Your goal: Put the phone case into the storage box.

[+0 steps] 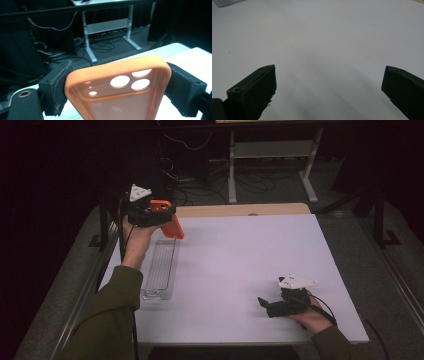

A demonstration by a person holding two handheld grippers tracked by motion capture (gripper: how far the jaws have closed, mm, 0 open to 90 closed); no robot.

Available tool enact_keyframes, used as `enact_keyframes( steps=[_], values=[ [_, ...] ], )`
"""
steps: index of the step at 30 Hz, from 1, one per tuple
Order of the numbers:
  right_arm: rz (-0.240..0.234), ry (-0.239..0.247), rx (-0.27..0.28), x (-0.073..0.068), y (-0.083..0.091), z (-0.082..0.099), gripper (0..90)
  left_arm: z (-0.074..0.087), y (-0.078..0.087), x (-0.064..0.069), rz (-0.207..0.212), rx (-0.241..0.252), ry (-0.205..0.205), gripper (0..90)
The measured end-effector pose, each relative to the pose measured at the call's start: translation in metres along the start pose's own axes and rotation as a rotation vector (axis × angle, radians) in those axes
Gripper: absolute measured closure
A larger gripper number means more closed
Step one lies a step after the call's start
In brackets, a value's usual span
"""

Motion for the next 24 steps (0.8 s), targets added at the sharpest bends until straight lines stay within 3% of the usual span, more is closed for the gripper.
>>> enact_keyframes(
  steps=[10,24],
  values=[
    [0.0,0.005,0.002,0.001,0.0,0.0,0.0,0.011,-0.009,-0.025,-0.105,-0.035,0.016,14.6],
    [0.0,0.002,0.005,0.001,0.001,0.0,0.0,0.031,-0.031,-0.036,-0.208,-0.132,-0.004,14.4]
  ],
)
Point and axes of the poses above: each handheld gripper's, and its own axes: y roughly backward along the jaws, z roughly out of its underside, x roughly to its right, the point moved 9 cm from there along -y, roughly forward along the jaws, and after that the axes turned 5 degrees about -y, right-handed, at the moved point
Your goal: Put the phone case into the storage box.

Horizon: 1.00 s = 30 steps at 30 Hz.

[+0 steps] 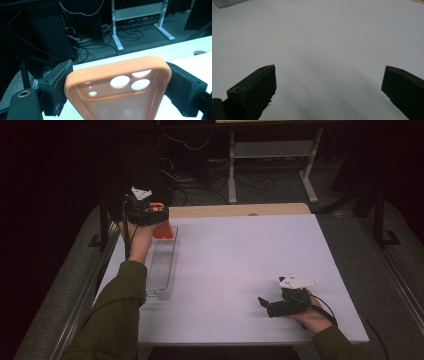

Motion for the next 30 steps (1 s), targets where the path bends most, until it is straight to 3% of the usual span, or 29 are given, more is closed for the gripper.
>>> enact_keyframes(
  steps=[4,6,13,22,30],
  values=[
    [0.0,-0.009,-0.002,0.0,0.0,0.0,0.0,0.008,-0.009,0.0,-0.016,-0.031,0.01,14.3],
    [0.001,-0.009,0.0,0.001,0.0,0.0,0.0,0.013,-0.012,-0.002,-0.025,-0.053,-0.008,14.3],
    [0.001,-0.004,0.001,0.001,0.001,0.0,0.0,0.024,-0.022,-0.003,-0.025,-0.092,0.013,14.2],
    [0.0,-0.004,0.001,0.001,0.001,0.0,0.0,0.029,-0.032,0.004,-0.033,-0.121,-0.013,14.1],
    [0.0,0.001,0.006,0.002,0.001,0.0,0.0,0.033,-0.039,0.006,-0.043,-0.14,-0.007,14.0]
  ],
)
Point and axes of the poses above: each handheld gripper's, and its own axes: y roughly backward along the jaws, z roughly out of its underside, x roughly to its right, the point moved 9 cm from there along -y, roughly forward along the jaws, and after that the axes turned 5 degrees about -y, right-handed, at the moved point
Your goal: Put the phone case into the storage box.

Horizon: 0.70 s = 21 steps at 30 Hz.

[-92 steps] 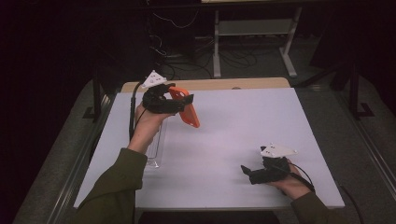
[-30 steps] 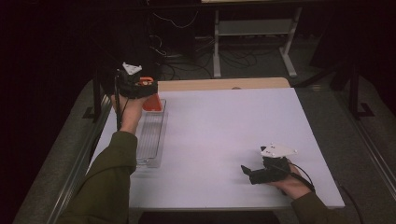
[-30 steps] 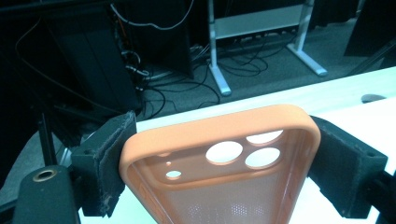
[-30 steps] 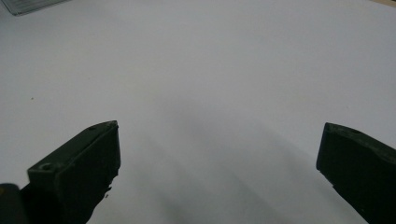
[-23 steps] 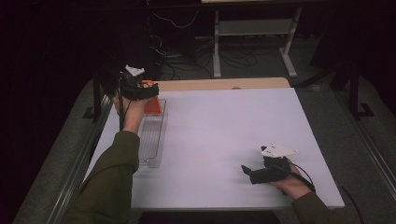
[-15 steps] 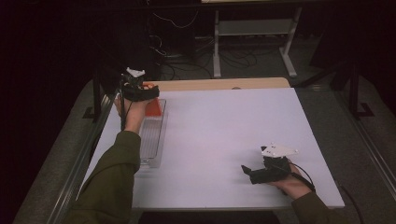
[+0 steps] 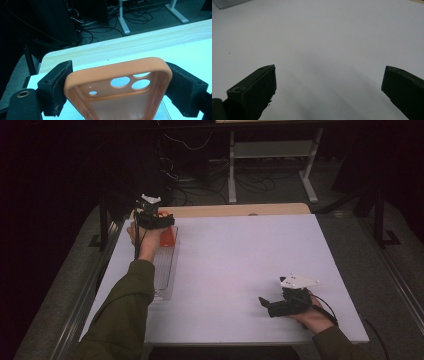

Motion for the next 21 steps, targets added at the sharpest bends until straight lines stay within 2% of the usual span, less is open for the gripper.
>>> enact_keyframes(
  steps=[10,19,21],
  values=[
    [-0.003,-0.003,0.0,0.0,0.001,0.0,0.0,-0.002,-0.008,0.001,-0.024,0.003,-0.012,13.4],
    [-0.005,-0.009,-0.002,0.0,0.001,0.0,0.0,-0.007,-0.017,0.001,-0.023,-0.029,-0.047,13.1],
    [0.0,0.004,0.004,0.001,0.001,0.0,0.0,-0.008,-0.019,0.001,-0.021,-0.032,-0.04,13.1]
  ],
)
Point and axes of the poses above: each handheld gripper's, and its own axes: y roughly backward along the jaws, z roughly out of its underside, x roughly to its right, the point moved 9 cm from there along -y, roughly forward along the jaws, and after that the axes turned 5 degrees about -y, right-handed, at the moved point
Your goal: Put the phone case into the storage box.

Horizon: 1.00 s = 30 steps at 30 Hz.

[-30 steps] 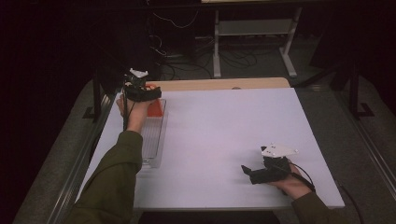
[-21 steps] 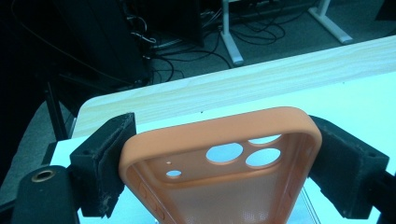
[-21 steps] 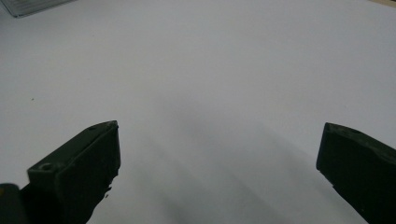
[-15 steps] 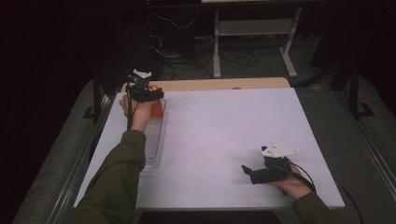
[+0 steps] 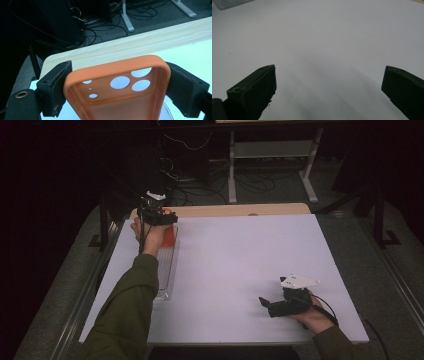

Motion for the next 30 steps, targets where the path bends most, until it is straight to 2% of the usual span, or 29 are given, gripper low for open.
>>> enact_keyframes(
  steps=[2,7,12,18,23,30],
  values=[
    [-0.003,-0.014,-0.007,-0.0011,0.0006,0.0007,0.0,-0.0004,-0.0015,-0.0009,0.005,-0.003,0.0,13.0],
    [0.0,-0.007,-0.001,-0.0004,0.0009,0.0005,0.0,-0.0004,-0.0042,-0.0037,0.013,-0.008,0.017,12.4],
    [0.0,-0.009,0.0,-0.0006,0.0008,0.0006,0.0,-0.0009,-0.0057,-0.0039,0.028,-0.001,0.016,11.4],
    [0.001,-0.006,0.0,-0.0004,0.0009,0.0008,0.0,0.0017,-0.0086,-0.0056,0.027,-0.009,0.015,6.1],
    [-0.001,-0.007,-0.001,-0.0006,0.0009,0.001,0.0,0.0013,-0.0089,-0.0038,0.055,-0.001,0.02,0.2],
    [-0.001,-0.007,-0.001,-0.0008,0.0008,0.0009,0.0,-0.0018,-0.0048,-0.0045,0.076,0.019,0.011,0.0]
  ],
)
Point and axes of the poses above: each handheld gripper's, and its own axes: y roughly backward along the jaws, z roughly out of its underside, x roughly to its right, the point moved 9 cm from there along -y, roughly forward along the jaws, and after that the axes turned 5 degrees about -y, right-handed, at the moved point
